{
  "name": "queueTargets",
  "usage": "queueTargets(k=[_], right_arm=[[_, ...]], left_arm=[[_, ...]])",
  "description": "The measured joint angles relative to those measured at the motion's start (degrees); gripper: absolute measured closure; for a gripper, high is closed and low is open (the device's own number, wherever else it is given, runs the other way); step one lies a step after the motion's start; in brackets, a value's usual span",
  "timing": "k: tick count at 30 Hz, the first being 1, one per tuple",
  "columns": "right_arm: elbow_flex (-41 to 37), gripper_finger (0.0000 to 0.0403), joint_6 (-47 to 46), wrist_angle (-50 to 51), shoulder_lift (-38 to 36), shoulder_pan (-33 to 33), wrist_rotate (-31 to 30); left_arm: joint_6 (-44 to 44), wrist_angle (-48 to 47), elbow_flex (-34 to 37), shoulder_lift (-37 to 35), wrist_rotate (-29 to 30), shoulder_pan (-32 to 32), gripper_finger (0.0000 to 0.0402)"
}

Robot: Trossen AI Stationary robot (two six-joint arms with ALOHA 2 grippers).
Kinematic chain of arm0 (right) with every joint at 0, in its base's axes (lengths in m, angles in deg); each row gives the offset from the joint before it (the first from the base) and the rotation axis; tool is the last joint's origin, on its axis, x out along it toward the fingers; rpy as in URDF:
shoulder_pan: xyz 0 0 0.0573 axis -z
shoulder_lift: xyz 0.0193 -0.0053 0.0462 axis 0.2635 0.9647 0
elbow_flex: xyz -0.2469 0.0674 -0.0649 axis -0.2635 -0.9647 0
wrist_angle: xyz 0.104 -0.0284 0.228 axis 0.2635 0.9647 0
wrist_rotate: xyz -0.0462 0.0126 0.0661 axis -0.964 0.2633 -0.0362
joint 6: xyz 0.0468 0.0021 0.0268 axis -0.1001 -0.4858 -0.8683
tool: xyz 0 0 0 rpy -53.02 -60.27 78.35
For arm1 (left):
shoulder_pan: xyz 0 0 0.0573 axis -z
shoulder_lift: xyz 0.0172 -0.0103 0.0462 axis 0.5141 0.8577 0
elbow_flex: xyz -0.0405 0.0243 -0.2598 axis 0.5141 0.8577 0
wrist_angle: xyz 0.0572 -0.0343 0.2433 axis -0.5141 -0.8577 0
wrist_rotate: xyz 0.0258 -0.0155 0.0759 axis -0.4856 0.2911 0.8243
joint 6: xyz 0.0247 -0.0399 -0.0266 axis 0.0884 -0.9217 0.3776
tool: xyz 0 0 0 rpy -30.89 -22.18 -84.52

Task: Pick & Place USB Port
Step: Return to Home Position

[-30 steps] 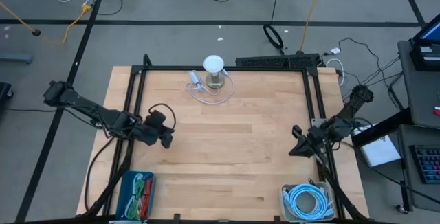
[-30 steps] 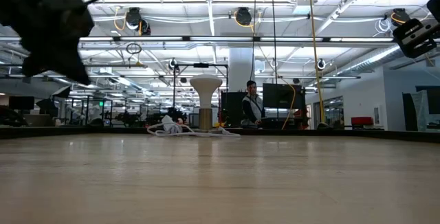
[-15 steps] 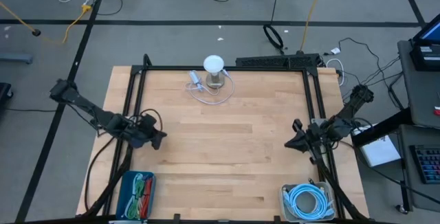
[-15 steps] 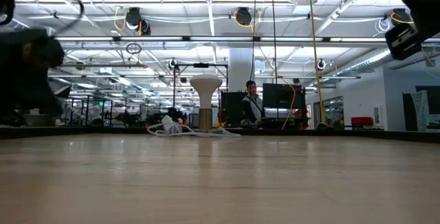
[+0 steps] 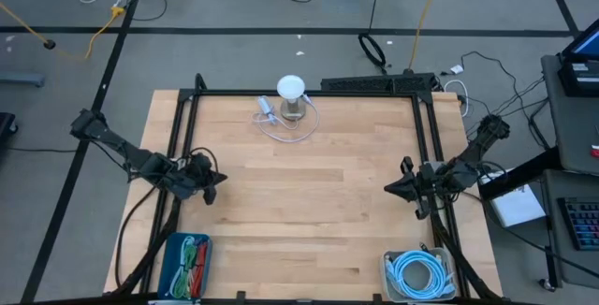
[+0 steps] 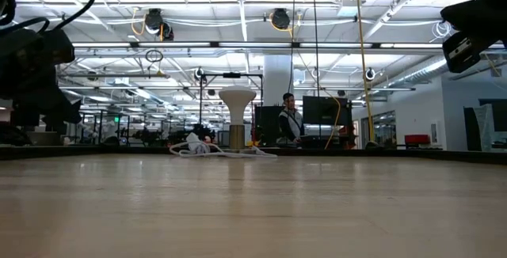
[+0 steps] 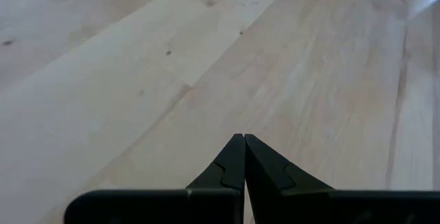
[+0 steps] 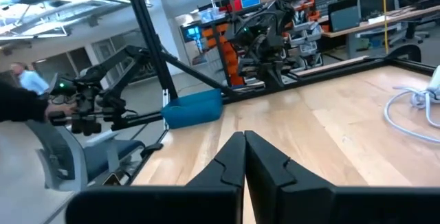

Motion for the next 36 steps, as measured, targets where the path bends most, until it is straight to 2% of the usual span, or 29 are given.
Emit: queueTargets(k=[8, 20, 30, 36], right_arm=[[-0.02, 0.0403, -0.15, -0.99, -0.01, 0.0, 0.01], [-0.04, 0.0403, -0.14, -1.05, -0.01, 0.0, 0.04], [-0.04, 0.0403, -0.15, -1.12, -0.01, 0.0, 0.07], [-0.04, 0.0403, -0.15, -1.14, -0.01, 0.0, 0.08]], left_arm=[[-0.27, 0.24, -0.02, 0.0, -0.04, 0.0, 0.0374], [-0.29, 0.21, -0.06, 0.0, -0.07, 0.0, 0.0399], [-0.38, 0.21, -0.11, 0.0, -0.11, 0.0, 0.0363], [-0.37, 0.21, -0.11, 0.0, -0.13, 0.0, 0.0362]])
